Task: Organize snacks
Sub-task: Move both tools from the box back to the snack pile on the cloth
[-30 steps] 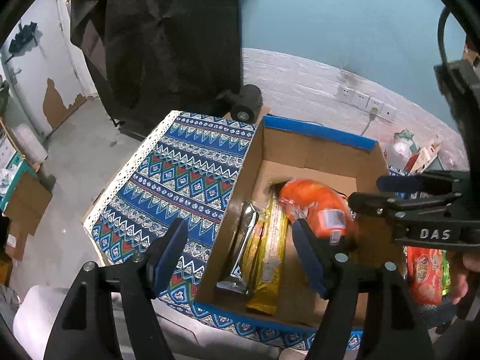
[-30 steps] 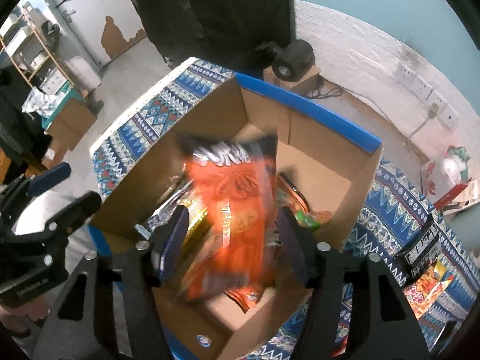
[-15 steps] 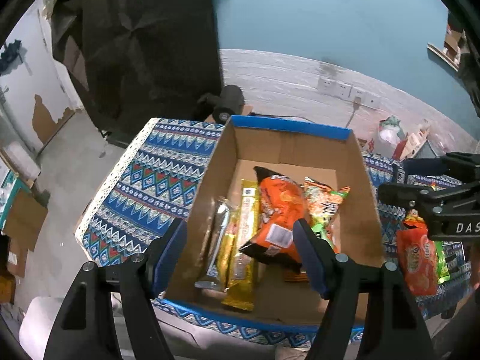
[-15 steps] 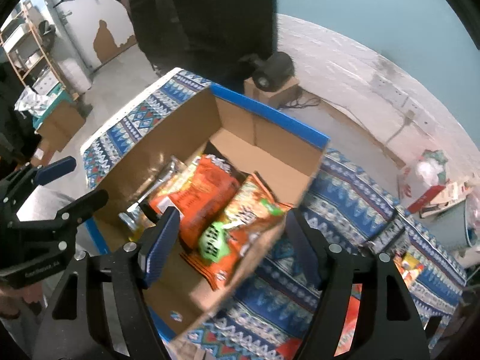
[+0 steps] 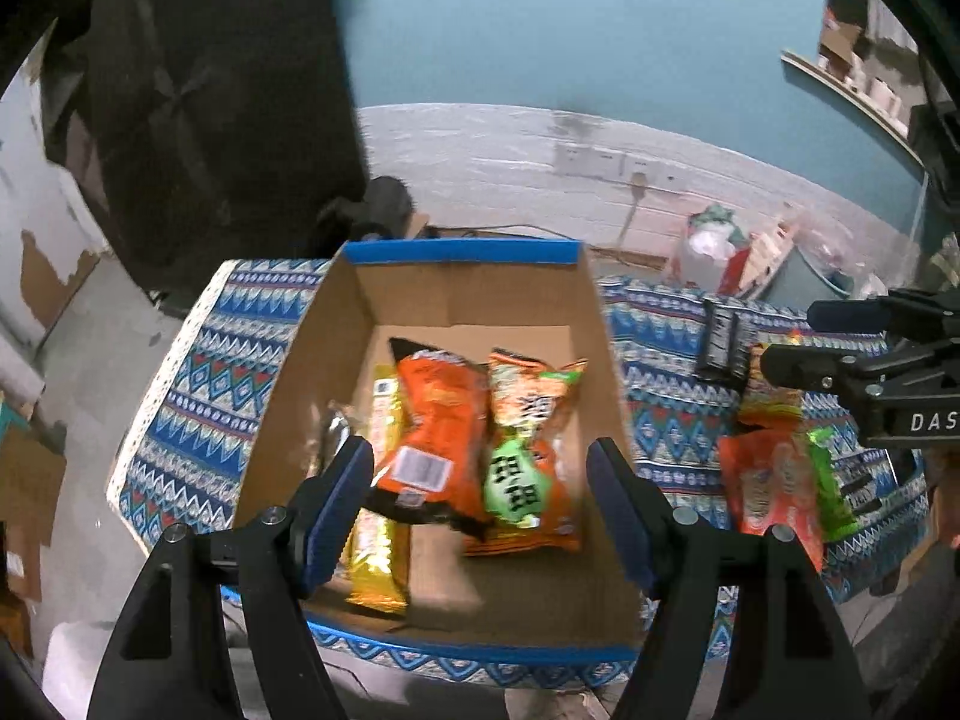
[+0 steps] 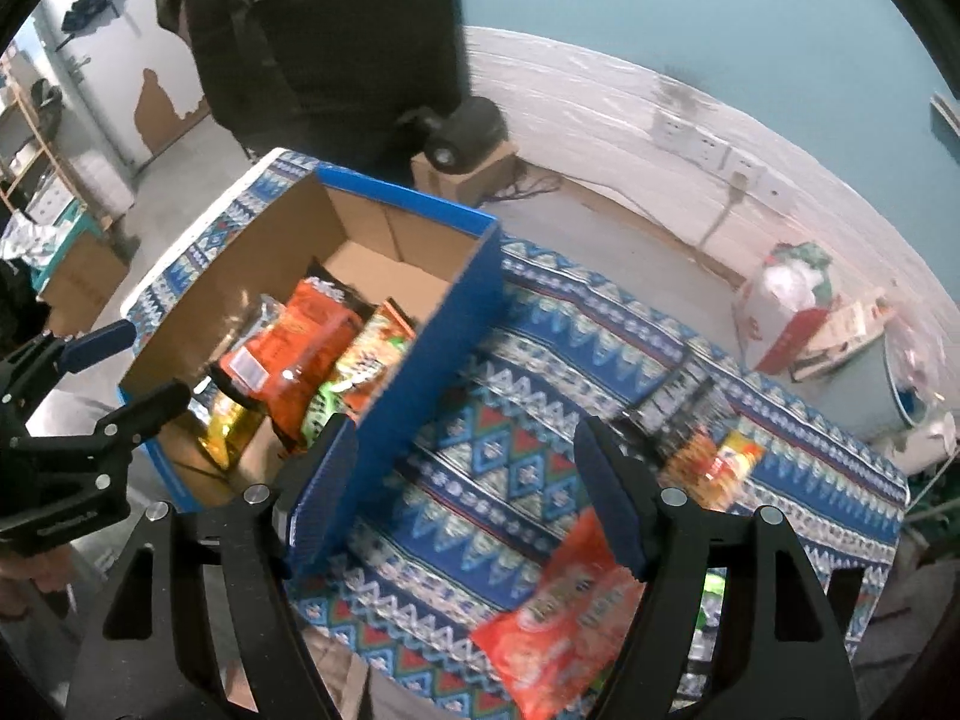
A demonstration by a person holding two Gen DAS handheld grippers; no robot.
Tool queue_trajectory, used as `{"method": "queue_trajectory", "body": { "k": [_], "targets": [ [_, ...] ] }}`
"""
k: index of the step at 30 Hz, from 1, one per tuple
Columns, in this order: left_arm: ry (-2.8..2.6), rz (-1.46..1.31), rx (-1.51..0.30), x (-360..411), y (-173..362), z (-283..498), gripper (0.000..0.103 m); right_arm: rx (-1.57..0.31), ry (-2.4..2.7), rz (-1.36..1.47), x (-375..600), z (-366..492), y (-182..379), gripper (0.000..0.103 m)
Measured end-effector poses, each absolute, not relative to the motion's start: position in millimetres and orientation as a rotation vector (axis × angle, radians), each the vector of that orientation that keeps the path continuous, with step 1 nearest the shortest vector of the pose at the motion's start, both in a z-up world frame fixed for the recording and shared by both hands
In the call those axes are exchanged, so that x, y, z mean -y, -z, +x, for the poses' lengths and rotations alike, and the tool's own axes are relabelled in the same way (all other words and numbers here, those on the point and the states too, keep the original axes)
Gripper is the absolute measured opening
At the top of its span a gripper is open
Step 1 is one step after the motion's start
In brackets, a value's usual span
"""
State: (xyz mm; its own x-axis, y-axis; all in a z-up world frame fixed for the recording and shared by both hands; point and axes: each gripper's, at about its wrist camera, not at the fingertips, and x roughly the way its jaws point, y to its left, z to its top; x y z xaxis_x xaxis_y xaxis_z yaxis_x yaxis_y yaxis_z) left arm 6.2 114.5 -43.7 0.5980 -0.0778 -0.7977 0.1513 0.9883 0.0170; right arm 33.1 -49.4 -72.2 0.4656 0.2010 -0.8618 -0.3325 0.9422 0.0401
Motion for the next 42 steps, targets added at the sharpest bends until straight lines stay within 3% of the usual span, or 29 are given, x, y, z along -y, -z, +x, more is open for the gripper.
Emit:
{"method": "queue_trajectory", "body": {
  "k": [24,42],
  "targets": [
    [0.350,0.223,-0.988,10,57,-9,0.079,-1.091,-0.135,-0.069,178,-18,87,0.079],
    [0.452,0.244,-1.139,95,105,-4,0.080,-1.156,-0.012,0.024,262,-51,123,0.079]
  ]
}}
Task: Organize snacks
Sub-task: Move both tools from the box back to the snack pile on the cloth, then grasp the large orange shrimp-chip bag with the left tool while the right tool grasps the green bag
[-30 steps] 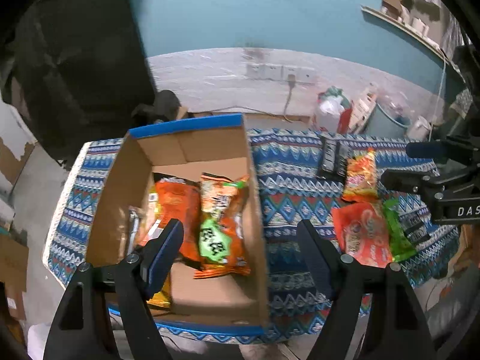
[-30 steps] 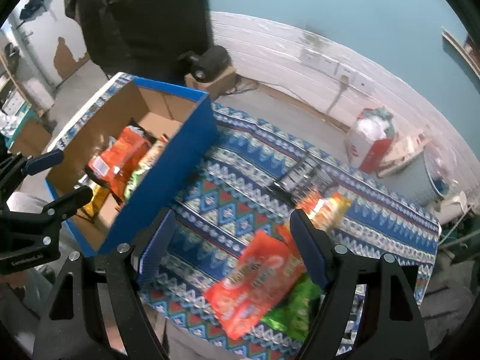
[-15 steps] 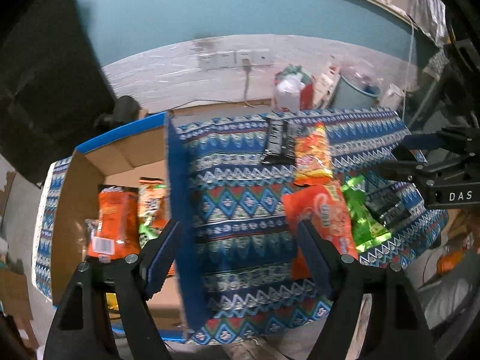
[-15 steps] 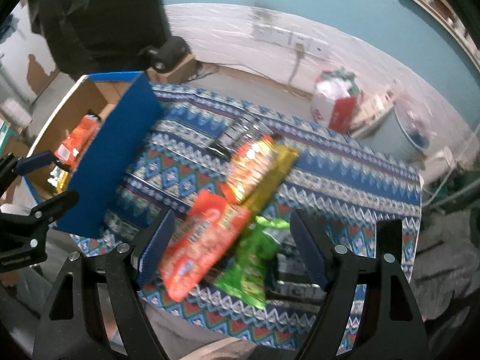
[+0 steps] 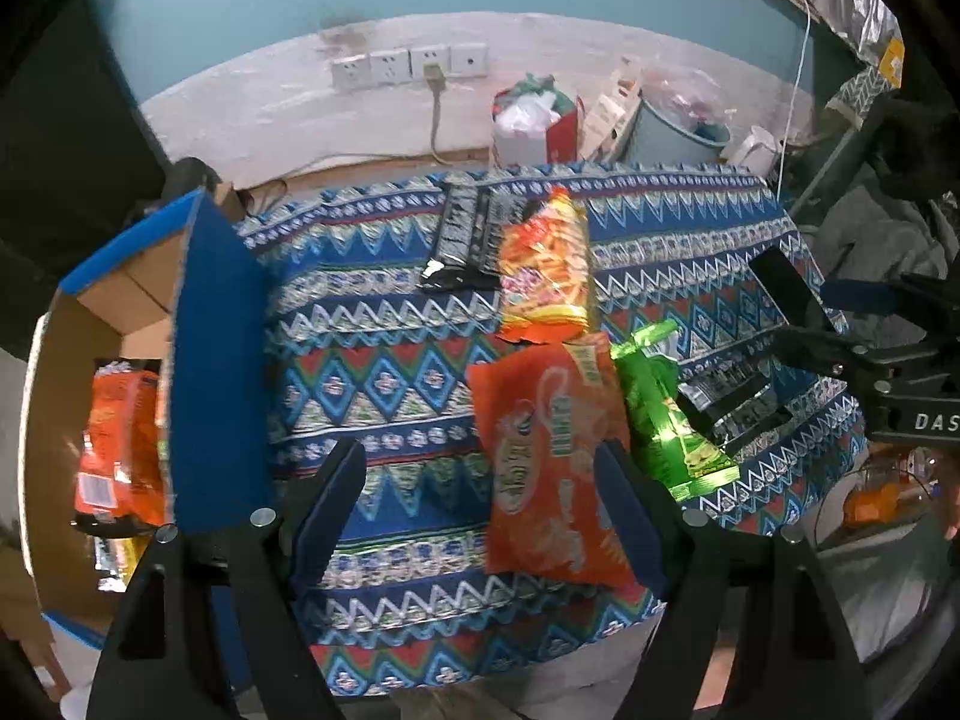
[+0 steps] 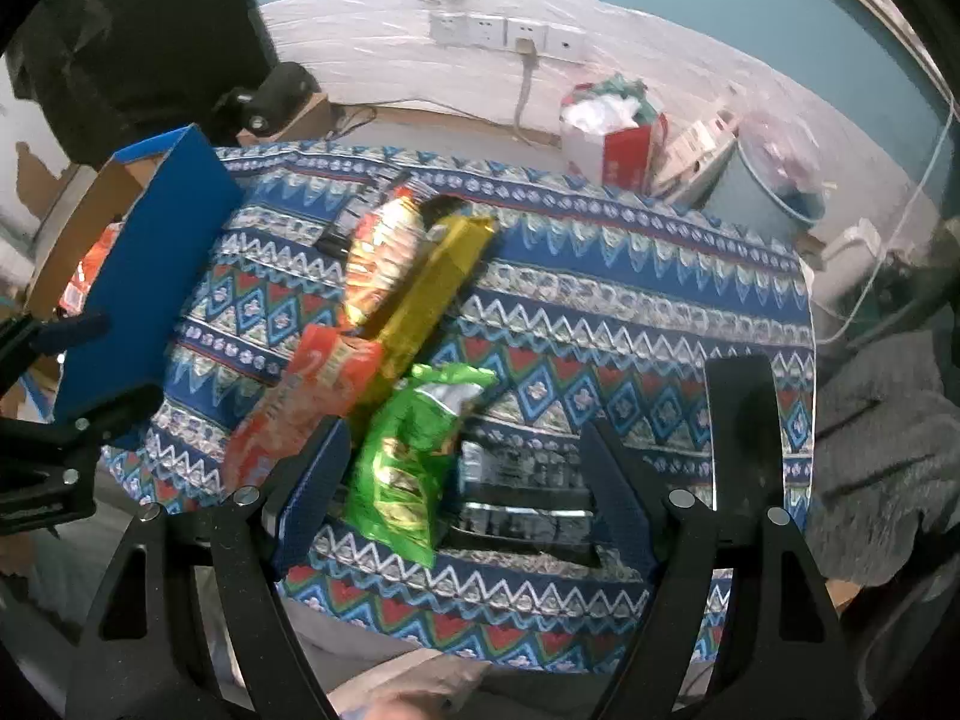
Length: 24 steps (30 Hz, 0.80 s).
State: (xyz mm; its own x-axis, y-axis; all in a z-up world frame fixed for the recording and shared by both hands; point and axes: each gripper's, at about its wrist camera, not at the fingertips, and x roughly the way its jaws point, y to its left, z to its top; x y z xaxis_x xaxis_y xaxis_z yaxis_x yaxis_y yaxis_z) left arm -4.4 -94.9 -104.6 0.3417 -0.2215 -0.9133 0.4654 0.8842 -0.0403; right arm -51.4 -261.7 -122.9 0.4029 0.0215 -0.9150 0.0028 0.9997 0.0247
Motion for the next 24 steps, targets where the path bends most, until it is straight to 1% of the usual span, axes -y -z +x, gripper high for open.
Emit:
{"method": "queue_trajectory", "body": {
  "k": [9,14,20,24],
  "targets": [
    [0.515,0.271,-1.251,138,142,-2,0.080,-1.192,0.007,0.047,281,-53,141,0.079],
    [0.539,0.336,-1.288,160,163,-4,0.080,-1.221,0.008,0.059,286,-51,154,0.079],
    [0.511,0.412,-1.311,164,184,-2,0.080,-1.245,0.006,0.071,290,-47,166,0.079],
    [0.499,0.392,-1.338,153,190,4,0.080,-1.265,-0.004,0.070,288,-43,176,0.079]
  ]
}}
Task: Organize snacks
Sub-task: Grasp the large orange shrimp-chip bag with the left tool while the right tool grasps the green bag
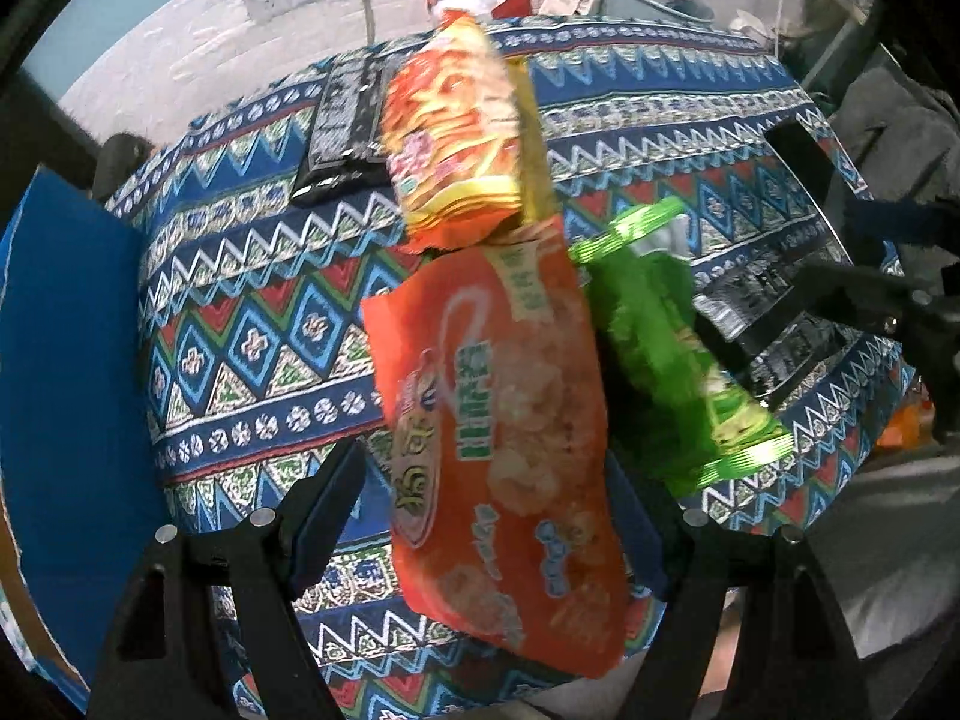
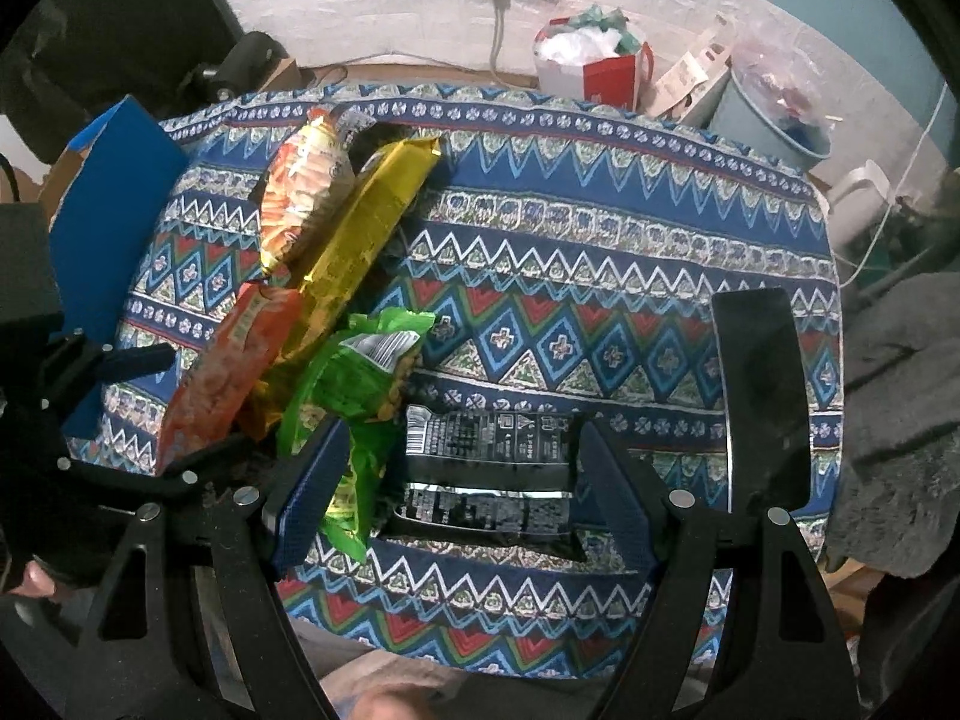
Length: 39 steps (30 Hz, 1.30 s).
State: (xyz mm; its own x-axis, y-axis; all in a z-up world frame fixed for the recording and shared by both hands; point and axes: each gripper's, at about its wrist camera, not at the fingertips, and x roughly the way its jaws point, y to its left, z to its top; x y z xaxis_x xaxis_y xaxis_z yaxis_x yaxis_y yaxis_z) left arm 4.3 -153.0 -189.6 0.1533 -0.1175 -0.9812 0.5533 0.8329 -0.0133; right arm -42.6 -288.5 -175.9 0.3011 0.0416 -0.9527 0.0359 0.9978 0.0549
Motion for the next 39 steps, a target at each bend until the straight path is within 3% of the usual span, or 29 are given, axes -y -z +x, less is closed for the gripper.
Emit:
{"method": "queue_trajectory", "body": {
  "k": [11,13,15,18,20,32,33,37,39],
  "targets": [
    [0.513,0.276,-1.378,119,188,19,0.082,-1.305,-0.046,0.040,264,-33,193,0.079],
    [0.535,0.260,-1.379,113,189,20,0.076,-1.313,-0.056,0.039,259,-31,195,0.079],
    [0.554,0.243,-1.389,109,189,20,0.060,-1.321,-0.069,0.047,255,-29,198,0.079],
    [0.557,0.249,-1.396,105,192,22,0.046,-1.333,-0.085,0.055,249,-27,205,0.079],
    [0.534,0.272,-1.393,103,196,24,0.040,-1.347,-0.093,0.057,244,-24,210,0.079],
    [0.518,0.260,-1.406,77,204,35,0.034,-1.388,-0.078,0.026,227,-6,243,0.079],
    [0.521,0.265,-1.402,76,203,34,0.033,-1.389,-0.074,0.008,224,-5,246,0.078],
    [0.509,0.276,-1.387,84,203,32,0.032,-1.383,-0.072,-0.052,216,-6,251,0.047],
    [0.494,0.306,-1.367,86,200,30,0.032,-1.369,-0.059,-0.092,212,-9,251,0.038]
  ]
}}
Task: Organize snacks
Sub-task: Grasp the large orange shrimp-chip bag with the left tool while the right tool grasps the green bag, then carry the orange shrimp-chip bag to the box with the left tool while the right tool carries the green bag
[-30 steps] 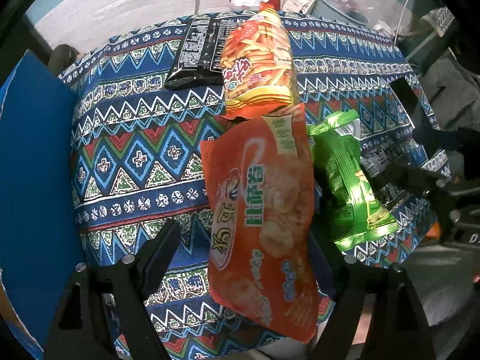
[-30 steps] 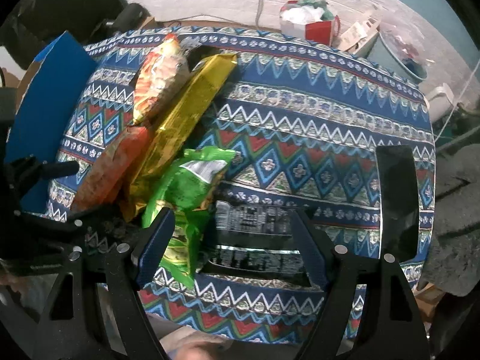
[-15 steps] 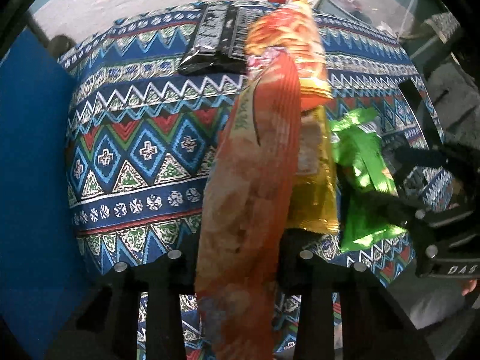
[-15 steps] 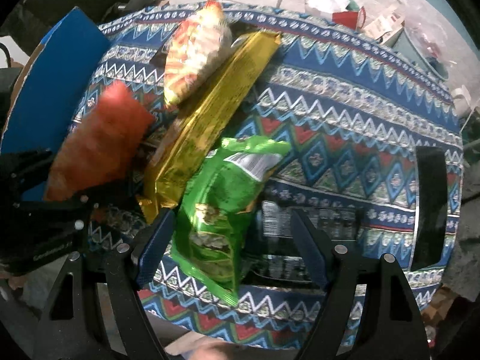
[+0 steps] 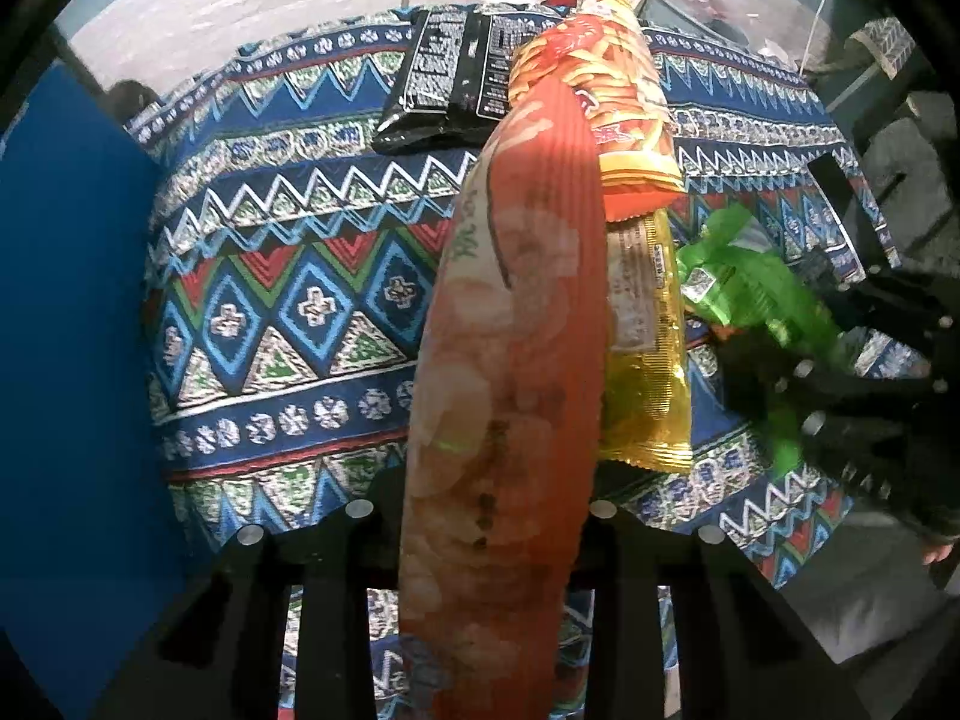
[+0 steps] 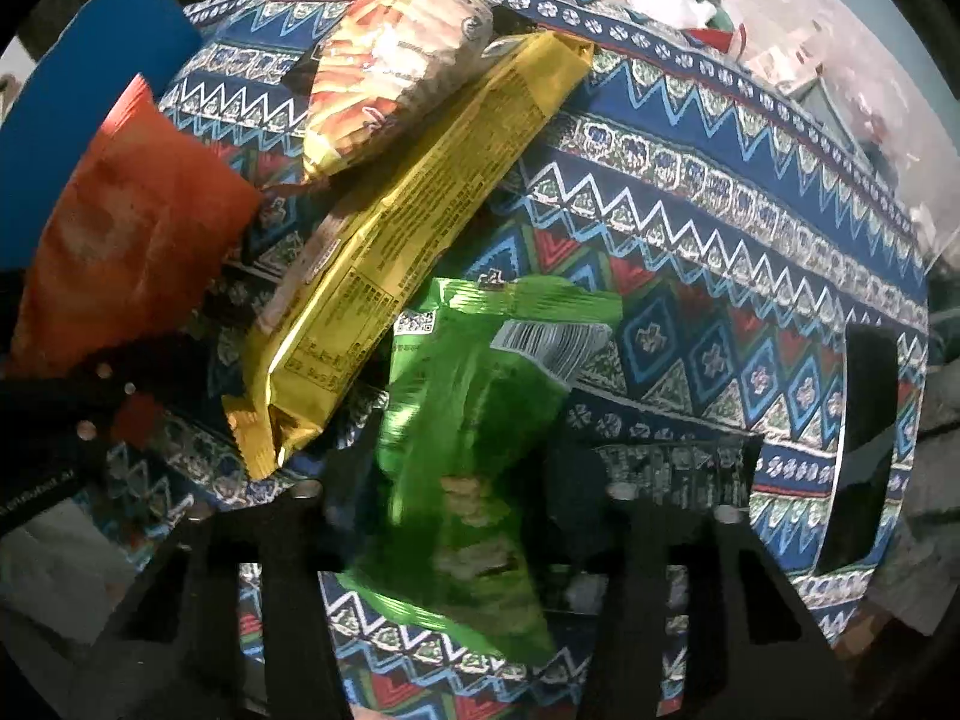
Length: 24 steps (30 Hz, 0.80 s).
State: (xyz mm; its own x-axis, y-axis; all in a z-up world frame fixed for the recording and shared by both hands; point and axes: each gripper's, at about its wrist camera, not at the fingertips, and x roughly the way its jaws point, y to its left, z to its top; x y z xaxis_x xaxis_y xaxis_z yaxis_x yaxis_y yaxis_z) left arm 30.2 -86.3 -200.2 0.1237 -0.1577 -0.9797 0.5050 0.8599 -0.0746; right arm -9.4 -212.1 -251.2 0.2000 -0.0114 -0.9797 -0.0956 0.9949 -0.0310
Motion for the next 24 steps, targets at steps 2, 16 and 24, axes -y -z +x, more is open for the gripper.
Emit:
{"method": "queue_trajectory", "body": {
  "k": [2,16,24],
  "targets": [
    [0.479,0.329,-1.346,86,196,27,0.031,-1.353,-0.048,-0.110,211,-11,247,0.032],
    [0.463,0.350,-1.173,86,138,11,0.032,-1.232,-0.071,-0.047,222,-22,182,0.029],
    [0.444,0.355,-1.068,80,106,5,0.032,-1.139,-0.081,-0.054,225,-24,146,0.029]
  ]
}}
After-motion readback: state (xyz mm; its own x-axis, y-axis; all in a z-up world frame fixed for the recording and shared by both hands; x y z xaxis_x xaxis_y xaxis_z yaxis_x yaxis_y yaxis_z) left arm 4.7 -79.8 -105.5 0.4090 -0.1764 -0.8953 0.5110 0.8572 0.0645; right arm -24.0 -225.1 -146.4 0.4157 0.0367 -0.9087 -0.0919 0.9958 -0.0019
